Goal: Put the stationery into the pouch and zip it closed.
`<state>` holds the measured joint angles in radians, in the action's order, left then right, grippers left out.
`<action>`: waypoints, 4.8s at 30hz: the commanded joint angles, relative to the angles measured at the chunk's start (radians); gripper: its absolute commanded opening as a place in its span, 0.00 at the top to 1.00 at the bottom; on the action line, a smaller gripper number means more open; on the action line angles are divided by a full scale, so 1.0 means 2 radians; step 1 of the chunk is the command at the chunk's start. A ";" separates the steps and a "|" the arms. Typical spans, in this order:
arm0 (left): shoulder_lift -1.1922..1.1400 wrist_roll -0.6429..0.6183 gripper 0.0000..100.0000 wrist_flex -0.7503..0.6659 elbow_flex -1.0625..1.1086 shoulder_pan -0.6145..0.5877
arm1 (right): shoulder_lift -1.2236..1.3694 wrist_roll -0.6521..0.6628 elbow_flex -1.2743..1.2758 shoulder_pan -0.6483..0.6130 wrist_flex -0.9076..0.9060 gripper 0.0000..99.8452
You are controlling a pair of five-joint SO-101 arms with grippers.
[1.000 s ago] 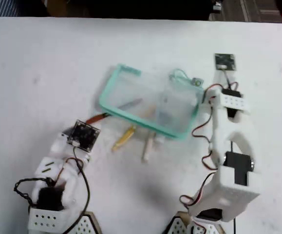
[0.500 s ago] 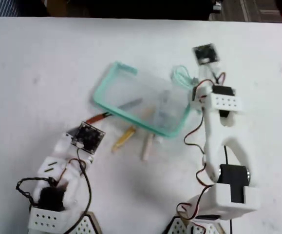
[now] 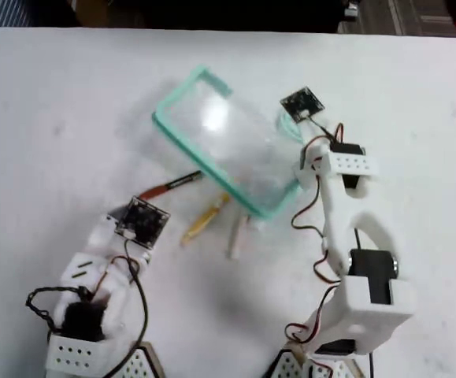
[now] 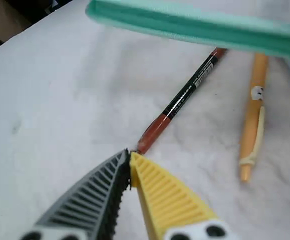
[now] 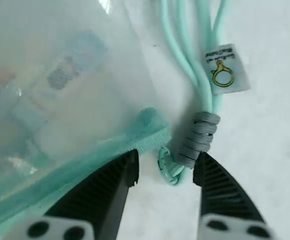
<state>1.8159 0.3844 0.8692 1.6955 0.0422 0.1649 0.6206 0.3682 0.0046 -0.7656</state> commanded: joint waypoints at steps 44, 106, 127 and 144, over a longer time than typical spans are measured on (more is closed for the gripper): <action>0.003 0.004 0.98 0.008 -0.002 0.008 | 0.267 -0.198 -0.362 0.003 -0.145 0.94; 0.003 0.004 0.98 0.012 -0.002 0.004 | -0.187 -0.197 -0.782 -0.146 -0.474 0.98; 0.005 0.004 0.98 0.021 -0.002 0.003 | -0.366 -0.197 -0.423 -0.260 -0.474 0.98; 0.006 0.000 0.98 -0.012 -0.056 0.004 | -0.429 -0.202 -0.333 -0.349 -0.408 0.98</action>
<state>1.8159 0.3844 0.9106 1.6801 0.0422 -0.6805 0.2294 -0.2885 -0.7350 -1.6464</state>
